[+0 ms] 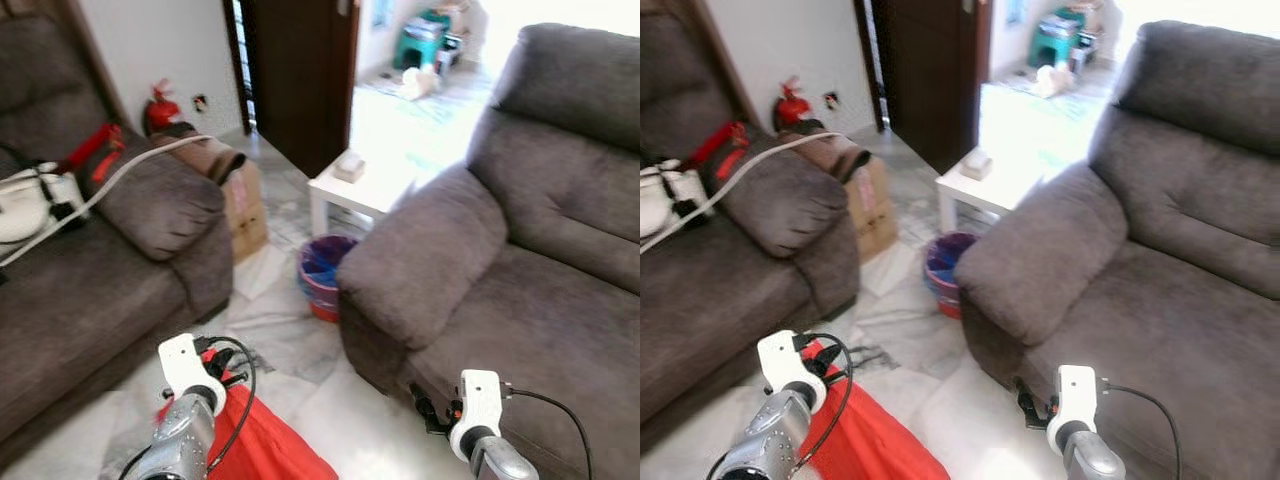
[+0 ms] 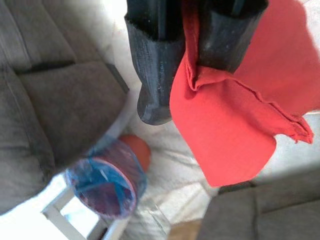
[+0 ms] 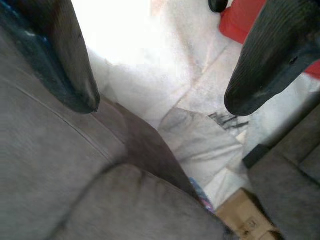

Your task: Move the pillow to the sofa from floor

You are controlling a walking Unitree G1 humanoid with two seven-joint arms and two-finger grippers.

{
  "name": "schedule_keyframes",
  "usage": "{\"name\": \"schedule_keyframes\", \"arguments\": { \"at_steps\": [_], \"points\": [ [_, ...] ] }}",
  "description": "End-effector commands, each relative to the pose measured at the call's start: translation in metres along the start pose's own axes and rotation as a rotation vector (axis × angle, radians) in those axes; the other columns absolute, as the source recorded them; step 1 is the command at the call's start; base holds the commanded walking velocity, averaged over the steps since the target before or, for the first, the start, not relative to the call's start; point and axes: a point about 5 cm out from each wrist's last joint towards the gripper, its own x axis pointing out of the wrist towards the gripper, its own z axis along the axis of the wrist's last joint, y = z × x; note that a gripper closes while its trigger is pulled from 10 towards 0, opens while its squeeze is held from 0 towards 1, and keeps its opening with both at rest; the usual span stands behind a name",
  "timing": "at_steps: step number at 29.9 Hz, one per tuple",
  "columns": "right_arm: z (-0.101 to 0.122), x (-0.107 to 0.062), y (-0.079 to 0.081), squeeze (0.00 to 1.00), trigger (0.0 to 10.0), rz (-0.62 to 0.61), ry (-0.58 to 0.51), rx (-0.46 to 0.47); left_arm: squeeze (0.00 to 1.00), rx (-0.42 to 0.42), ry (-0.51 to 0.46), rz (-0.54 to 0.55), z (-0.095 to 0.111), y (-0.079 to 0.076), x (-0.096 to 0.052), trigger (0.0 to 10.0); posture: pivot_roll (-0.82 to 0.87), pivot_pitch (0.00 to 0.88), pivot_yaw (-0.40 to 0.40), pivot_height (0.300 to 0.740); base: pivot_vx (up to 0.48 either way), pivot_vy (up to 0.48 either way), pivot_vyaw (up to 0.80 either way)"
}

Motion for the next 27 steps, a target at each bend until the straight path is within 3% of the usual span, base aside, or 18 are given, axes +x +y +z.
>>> {"name": "schedule_keyframes", "arguments": {
  "at_steps": [1, 8, 11, 13, 27],
  "points": [
    [-0.0046, -0.0007, 0.0007, 0.00, 10.0, -0.001, 0.022, 0.000, 0.00, 0.017, -0.090, -0.057, 0.0238, -0.0105, 0.0056, 10.0, 0.00, 0.119, 0.057, 0.740, 0.000, 0.000, -0.80],
    [-0.0056, -0.0009, 0.0021, 0.00, 10.0, 0.004, 0.025, -0.002, 0.00, 0.038, -0.090, -0.102, 0.0253, -0.0126, 0.0051, 10.0, 0.00, 0.120, 0.060, 0.740, 0.000, 0.000, -0.80],
    [-0.0078, -0.0009, 0.0029, 0.00, 10.0, 0.004, 0.037, -0.013, 0.00, 0.074, -0.086, -0.106, 0.0249, -0.0131, 0.0049, 10.0, 0.00, 0.118, 0.063, 0.740, 0.000, -0.460, -0.80],
    [-0.0085, -0.0011, 0.0029, 0.00, 10.0, 0.005, 0.038, -0.012, 0.00, 0.065, -0.085, -0.111, 0.0244, -0.0136, 0.0047, 10.0, 0.00, 0.116, 0.064, 0.740, 0.000, -0.465, -0.80],
    [-0.0103, -0.0014, 0.0024, 0.00, 10.0, 0.001, 0.048, -0.018, 0.00, 0.041, -0.061, -0.165, 0.0218, -0.0186, 0.0041, 10.0, 0.00, 0.086, 0.069, 0.740, 0.000, 0.000, -0.79]
  ]
}}
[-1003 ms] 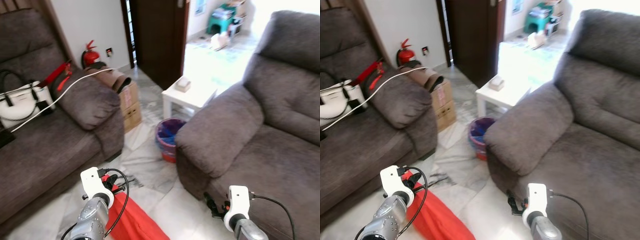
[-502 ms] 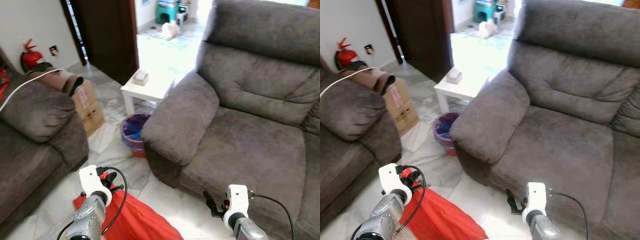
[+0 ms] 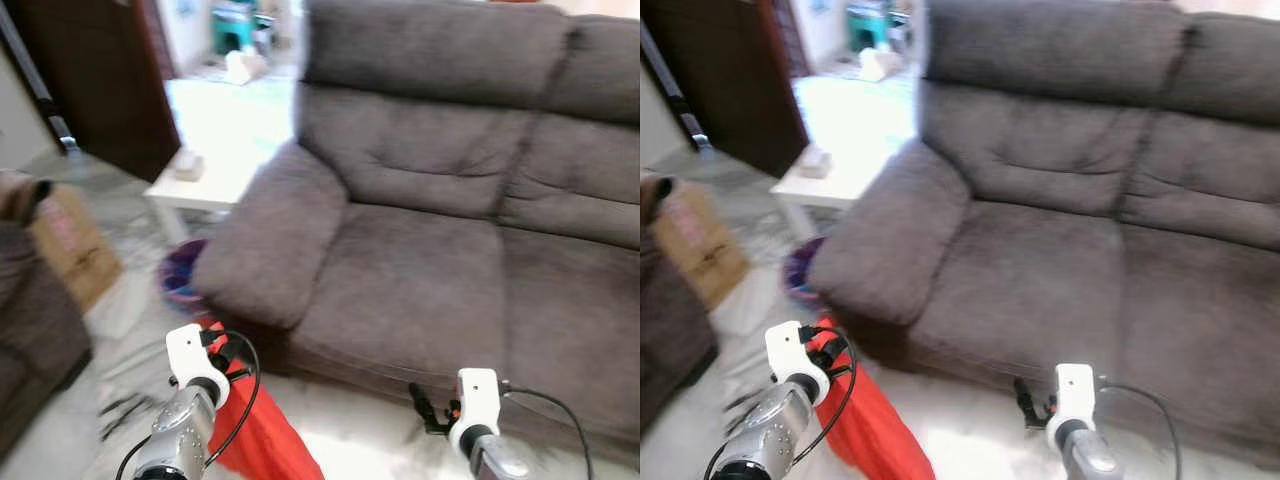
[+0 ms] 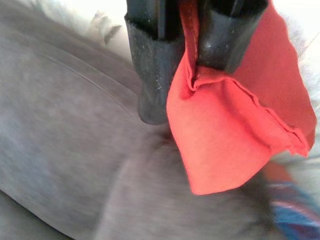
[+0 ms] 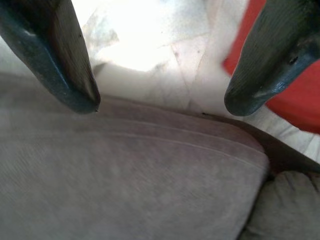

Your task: Move the pillow to the sofa from floor

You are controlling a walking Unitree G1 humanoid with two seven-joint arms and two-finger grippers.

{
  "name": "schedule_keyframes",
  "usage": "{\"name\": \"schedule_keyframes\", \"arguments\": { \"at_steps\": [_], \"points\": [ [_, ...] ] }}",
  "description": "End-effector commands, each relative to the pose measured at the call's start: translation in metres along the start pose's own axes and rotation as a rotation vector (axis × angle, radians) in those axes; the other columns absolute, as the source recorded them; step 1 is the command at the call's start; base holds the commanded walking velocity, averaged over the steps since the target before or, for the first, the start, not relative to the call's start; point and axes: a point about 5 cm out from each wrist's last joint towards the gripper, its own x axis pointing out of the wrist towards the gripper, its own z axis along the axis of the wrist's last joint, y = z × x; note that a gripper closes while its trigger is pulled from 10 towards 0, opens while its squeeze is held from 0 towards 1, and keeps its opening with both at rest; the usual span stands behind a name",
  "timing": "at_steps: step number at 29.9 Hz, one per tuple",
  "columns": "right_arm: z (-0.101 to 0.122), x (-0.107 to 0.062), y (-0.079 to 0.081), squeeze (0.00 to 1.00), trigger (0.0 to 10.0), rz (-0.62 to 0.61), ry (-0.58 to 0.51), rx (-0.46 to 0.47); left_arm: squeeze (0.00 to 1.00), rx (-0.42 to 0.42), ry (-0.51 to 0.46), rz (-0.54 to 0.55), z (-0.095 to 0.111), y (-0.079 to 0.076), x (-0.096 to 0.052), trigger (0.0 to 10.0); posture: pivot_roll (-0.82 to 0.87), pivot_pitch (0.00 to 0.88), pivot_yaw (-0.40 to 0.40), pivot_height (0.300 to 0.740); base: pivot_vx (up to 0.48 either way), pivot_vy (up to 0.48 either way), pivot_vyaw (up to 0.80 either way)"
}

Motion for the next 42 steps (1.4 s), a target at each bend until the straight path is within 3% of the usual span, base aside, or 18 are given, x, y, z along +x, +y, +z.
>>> {"name": "schedule_keyframes", "arguments": {
  "at_steps": [1, 4, 7, 10, 11, 14, 21, 26, 32, 34, 35, 39, 42],
  "points": [
    [-0.009, -0.002, 0.001, 0.00, 10.0, -0.002, 0.034, 0.009, 0.00, 0.015, -0.066, -0.041, 0.018, -0.005, 0.003, 10.0, 0.00, 0.086, 0.069, 0.740, 0.000, 0.000, -0.79],
    [-0.009, -0.002, 0.001, 0.00, 10.0, -0.003, 0.036, 0.007, 0.00, 0.013, -0.045, -0.085, 0.016, -0.009, 0.003, 10.0, -0.01, 0.078, 0.069, 0.740, 0.000, 0.000, -0.79],
    [-0.009, -0.002, 0.000, 0.00, 10.0, -0.005, 0.037, 0.006, 0.00, 0.040, 0.016, -0.227, 0.012, -0.020, 0.002, 10.0, 0.00, 0.076, 0.069, 0.740, 0.000, 0.000, -0.79],
    [-0.009, -0.002, -0.001, 0.00, 10.0, -0.006, 0.037, 0.006, 0.00, 0.060, 0.032, -0.266, 0.011, -0.023, 0.002, 10.0, -0.01, 0.076, 0.068, 0.740, 0.000, 0.000, -0.79],
    [-0.008, -0.002, -0.002, 0.00, 10.0, -0.011, 0.036, 0.005, 0.00, 0.116, 0.066, -0.360, 0.010, -0.028, 0.000, 10.0, 0.00, 0.087, 0.067, 0.740, 0.000, 0.000, -0.79],
    [-0.007, -0.002, -0.004, 0.00, 10.0, -0.014, 0.033, 0.005, 0.00, 0.155, 0.070, -0.402, 0.011, -0.030, -0.001, 10.0, 0.00, 0.092, 0.067, 0.740, 0.000, 0.000, -0.79],
    [-0.009, -0.003, -0.003, 0.00, 10.0, -0.014, 0.037, 0.007, 0.00, 0.146, 0.064, -0.391, 0.014, -0.031, -0.001, 10.0, 0.01, 0.106, 0.065, 0.740, 0.000, 0.000, -0.79],
    [-0.008, -0.002, -0.003, 0.00, 10.0, -0.012, 0.036, 0.007, 0.00, 0.160, 0.098, -0.459, 0.011, -0.035, -0.005, 10.0, 0.00, 0.110, 0.066, 0.740, 0.000, 0.000, -0.79],
    [-0.007, -0.002, -0.003, 0.00, 10.0, -0.013, 0.035, 0.004, 0.00, 0.266, 0.159, -0.596, 0.009, -0.043, -0.010, 10.0, 0.00, 0.111, 0.067, 0.740, 0.000, 0.000, -0.79],
    [-0.006, -0.002, -0.004, 0.00, 10.0, -0.013, 0.034, 0.002, 0.00, 0.366, 0.197, -0.661, 0.009, -0.045, -0.011, 10.0, 0.00, 0.111, 0.070, 0.740, 0.000, 0.000, -0.78],
    [-0.006, -0.002, -0.004, 0.00, 10.0, -0.013, 0.034, 0.002, 0.00, 0.366, 0.197, -0.661, 0.009, -0.045, -0.011, 10.0, 0.00, 0.111, 0.070, 0.740, 0.000, 0.000, -0.78],
    [-0.007, -0.002, -0.004, 0.00, 10.0, -0.014, 0.034, -0.003, 0.00, 0.520, 0.232, -0.724, 0.014, -0.043, -0.010, 10.0, 0.00, 0.111, 0.070, 0.740, 0.000, 0.000, -0.78],
    [-0.006, -0.003, -0.003, 0.00, 10.0, -0.009, 0.023, -0.019, 0.00, 0.524, 0.223, -0.694, 0.017, -0.041, -0.007, 10.0, 0.00, 0.110, 0.070, 0.740, 0.000, 0.000, -0.77]
  ]
}}
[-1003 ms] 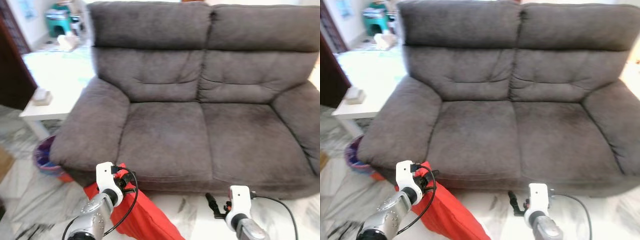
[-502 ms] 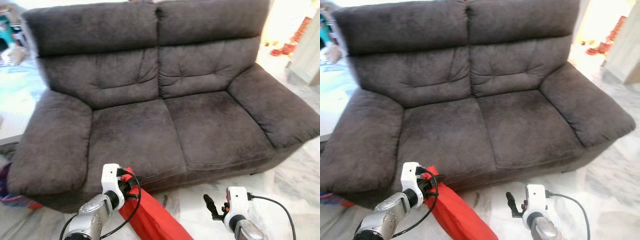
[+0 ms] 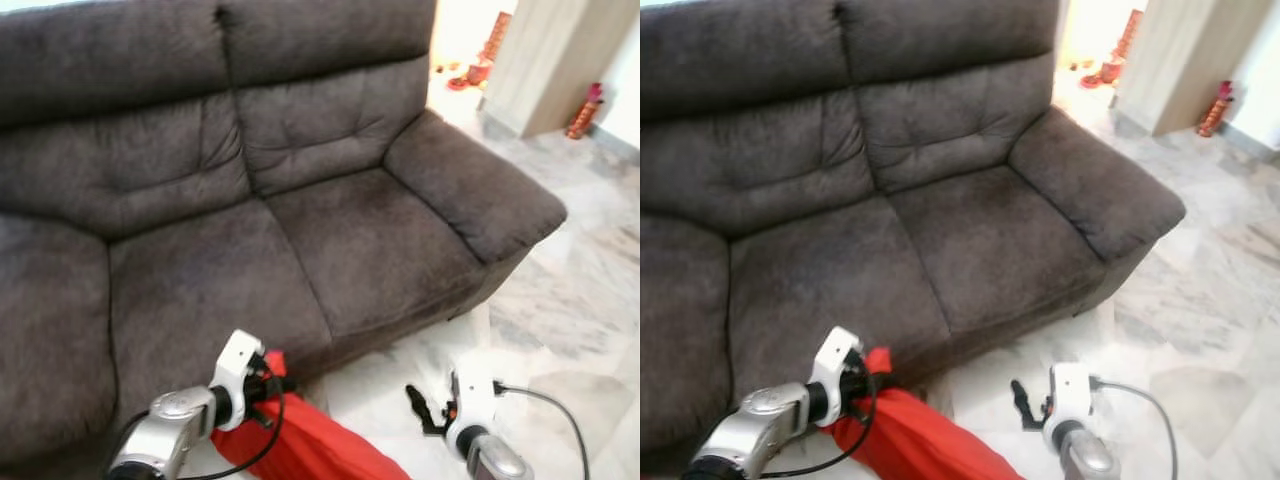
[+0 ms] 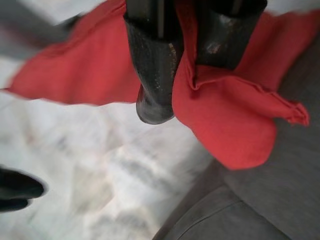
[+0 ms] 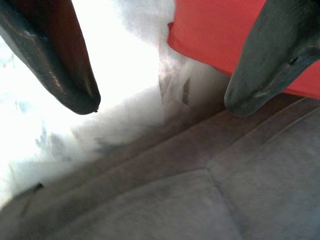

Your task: Move the pillow to the sofa from floor

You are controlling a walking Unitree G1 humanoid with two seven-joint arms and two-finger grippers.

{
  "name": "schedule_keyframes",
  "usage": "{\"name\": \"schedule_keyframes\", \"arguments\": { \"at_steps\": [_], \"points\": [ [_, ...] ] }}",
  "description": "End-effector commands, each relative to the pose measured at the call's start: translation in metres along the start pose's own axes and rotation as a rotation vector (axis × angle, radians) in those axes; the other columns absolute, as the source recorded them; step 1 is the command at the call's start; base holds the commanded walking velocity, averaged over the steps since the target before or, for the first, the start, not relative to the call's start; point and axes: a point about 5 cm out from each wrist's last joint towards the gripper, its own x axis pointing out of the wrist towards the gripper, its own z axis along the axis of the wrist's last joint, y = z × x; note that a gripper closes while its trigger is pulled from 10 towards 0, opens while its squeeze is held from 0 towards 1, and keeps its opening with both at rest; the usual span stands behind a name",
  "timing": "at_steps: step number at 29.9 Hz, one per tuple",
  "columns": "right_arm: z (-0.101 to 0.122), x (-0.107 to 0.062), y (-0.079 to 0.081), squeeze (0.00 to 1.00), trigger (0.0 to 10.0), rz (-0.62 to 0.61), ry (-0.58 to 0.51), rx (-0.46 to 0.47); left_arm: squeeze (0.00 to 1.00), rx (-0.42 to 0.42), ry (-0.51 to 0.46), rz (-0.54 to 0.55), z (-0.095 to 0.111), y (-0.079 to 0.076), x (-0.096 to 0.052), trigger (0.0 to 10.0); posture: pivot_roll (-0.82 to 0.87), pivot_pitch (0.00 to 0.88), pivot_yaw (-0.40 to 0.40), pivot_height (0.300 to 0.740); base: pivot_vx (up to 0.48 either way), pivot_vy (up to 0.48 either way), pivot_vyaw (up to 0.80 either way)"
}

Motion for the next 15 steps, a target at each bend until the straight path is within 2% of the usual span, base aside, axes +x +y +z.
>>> {"name": "schedule_keyframes", "arguments": {
  "at_steps": [1, 5, 9, 11, 15],
  "points": [
    [-0.006, -0.004, -0.006, 0.00, 10.0, -0.020, 0.003, 0.001, 0.00, 0.050, -0.104, -0.028, 0.026, -0.007, 0.009, 10.0, 0.01, 0.109, 0.071, 0.740, 0.000, 0.000, -0.77],
    [-0.006, -0.003, -0.003, 0.00, 10.0, -0.012, 0.007, -0.009, 0.00, 0.034, -0.104, -0.015, 0.020, -0.010, 0.011, 10.0, 0.00, 0.109, 0.070, 0.740, 0.000, 0.000, -0.57],
    [-0.006, -0.003, 0.000, 0.00, 10.0, 0.020, 0.011, -0.040, 0.00, 0.021, -0.103, -0.049, 0.016, -0.018, 0.011, 10.0, 0.01, 0.110, 0.069, 0.740, 0.000, 0.000, -0.76],
    [-0.006, -0.003, -0.001, 0.00, 10.0, 0.010, 0.013, -0.017, 0.00, 0.022, -0.098, -0.076, 0.014, -0.022, 0.011, 10.0, 0.01, 0.110, 0.069, 0.740, 0.000, 0.000, -0.74],
    [-0.006, -0.003, -0.002, 0.00, 10.0, 0.002, 0.012, -0.013, 0.00, 0.060, -0.111, -0.080, 0.016, -0.022, 0.010, 10.0, 0.01, 0.109, 0.072, 0.740, 0.000, 0.000, -0.75]
  ]
}}
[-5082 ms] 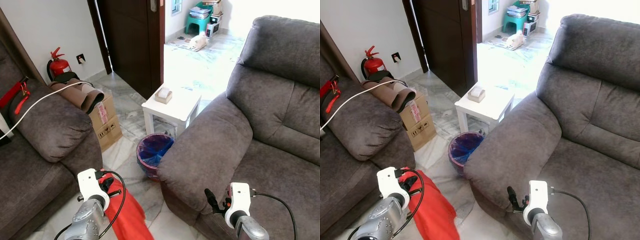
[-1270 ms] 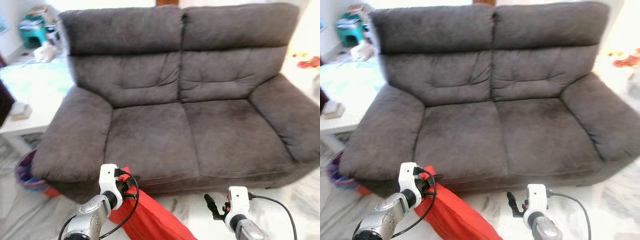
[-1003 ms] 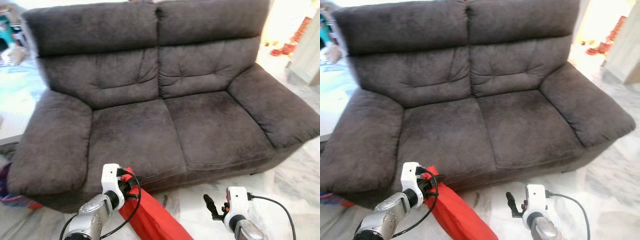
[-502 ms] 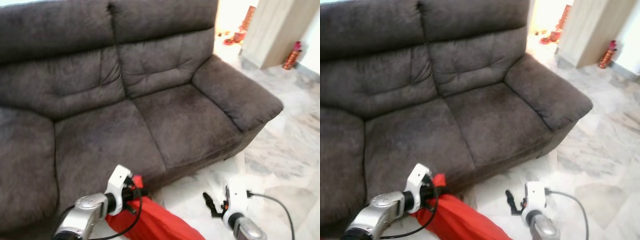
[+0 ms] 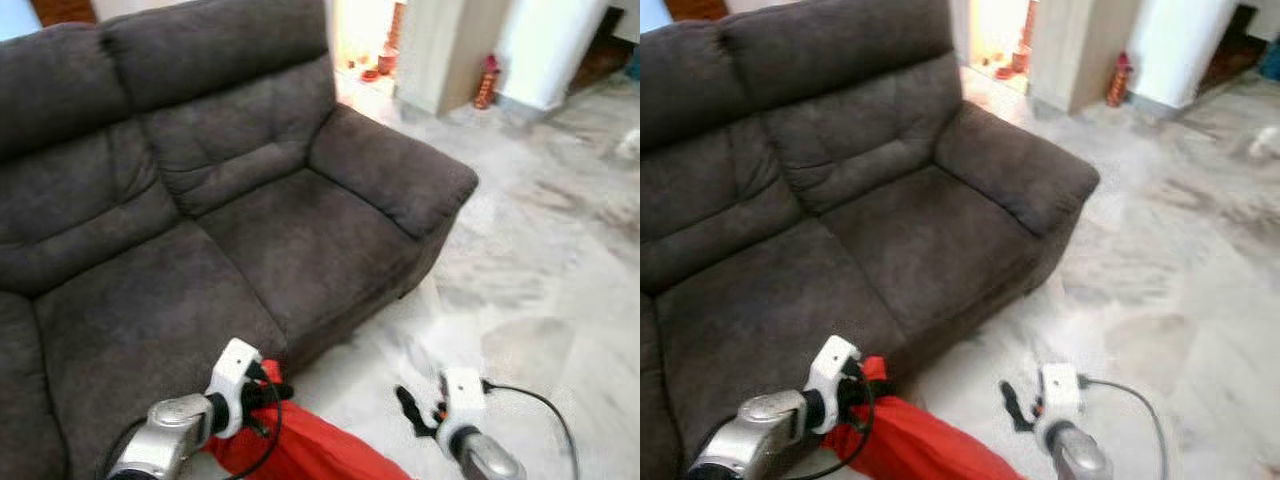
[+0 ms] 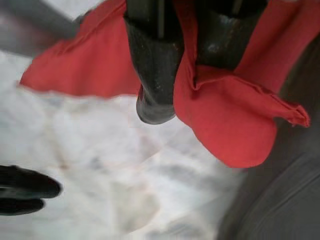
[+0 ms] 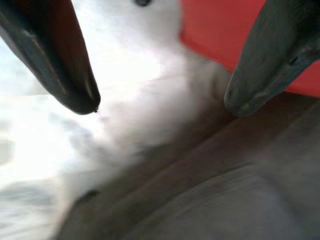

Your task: Move the pillow to the sofa from floor

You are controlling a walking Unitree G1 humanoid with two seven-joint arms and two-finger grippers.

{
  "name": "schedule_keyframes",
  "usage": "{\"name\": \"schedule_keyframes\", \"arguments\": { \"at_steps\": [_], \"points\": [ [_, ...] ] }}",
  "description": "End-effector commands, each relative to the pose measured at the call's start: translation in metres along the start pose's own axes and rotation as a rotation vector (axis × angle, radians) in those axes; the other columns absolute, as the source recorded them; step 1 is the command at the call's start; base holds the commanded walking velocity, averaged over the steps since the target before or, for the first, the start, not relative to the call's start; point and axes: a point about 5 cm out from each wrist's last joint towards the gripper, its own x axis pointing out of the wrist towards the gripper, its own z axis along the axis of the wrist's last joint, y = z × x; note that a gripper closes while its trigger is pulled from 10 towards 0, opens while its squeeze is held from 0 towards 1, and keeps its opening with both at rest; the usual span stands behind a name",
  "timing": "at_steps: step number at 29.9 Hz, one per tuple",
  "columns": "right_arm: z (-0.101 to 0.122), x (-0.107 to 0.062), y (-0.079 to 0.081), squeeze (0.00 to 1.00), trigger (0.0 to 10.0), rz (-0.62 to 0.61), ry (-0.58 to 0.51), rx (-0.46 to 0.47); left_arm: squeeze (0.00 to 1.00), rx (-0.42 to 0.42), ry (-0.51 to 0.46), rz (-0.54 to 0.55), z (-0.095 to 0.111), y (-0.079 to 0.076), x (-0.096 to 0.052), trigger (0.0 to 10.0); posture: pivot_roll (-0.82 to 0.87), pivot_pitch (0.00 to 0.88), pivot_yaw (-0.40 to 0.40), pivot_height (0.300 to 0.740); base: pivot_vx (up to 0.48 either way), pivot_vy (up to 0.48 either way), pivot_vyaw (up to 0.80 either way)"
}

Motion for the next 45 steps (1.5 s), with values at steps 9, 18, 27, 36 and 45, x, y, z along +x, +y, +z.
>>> {"name": "schedule_keyframes", "arguments": {
  "at_steps": [9, 18, 27, 36, 45],
  "points": [
    [-0.004, 0.000, 0.006, 0.00, 10.0, 0.009, 0.004, 0.010, 0.00, 0.083, -0.118, -0.008, 0.033, 0.003, 0.001, 10.0, 0.01, 0.109, 0.073, 0.740, 0.000, -0.262, -0.76],
    [0.000, 0.001, 0.002, 0.00, 10.0, -0.015, -0.018, 0.031, 0.00, 0.131, -0.107, -0.064, 0.040, 0.002, 0.003, 10.0, 0.00, 0.107, 0.073, 0.740, 0.000, 0.000, -0.13],
    [0.001, 0.001, 0.002, 0.00, 10.0, -0.008, -0.025, 0.025, 0.00, 0.345, -0.023, -0.016, 0.051, 0.018, 0.004, 10.0, 0.00, 0.098, 0.075, 0.740, 0.000, 0.000, 0.00],
    [0.005, 0.001, 0.002, 0.00, 10.0, 0.025, -0.032, -0.050, 0.00, 0.591, 0.005, 0.095, 0.061, 0.036, -0.006, 10.0, -0.01, 0.088, 0.065, 0.740, 0.000, 0.000, 0.00],
    [0.027, 0.003, -0.011, 0.00, 10.0, 0.018, -0.059, -0.178, 0.00, 0.818, -0.038, 0.088, 0.089, 0.030, 0.003, 10.0, 0.00, 0.083, 0.064, 0.740, 0.000, 0.000, 0.00]
  ]
}}
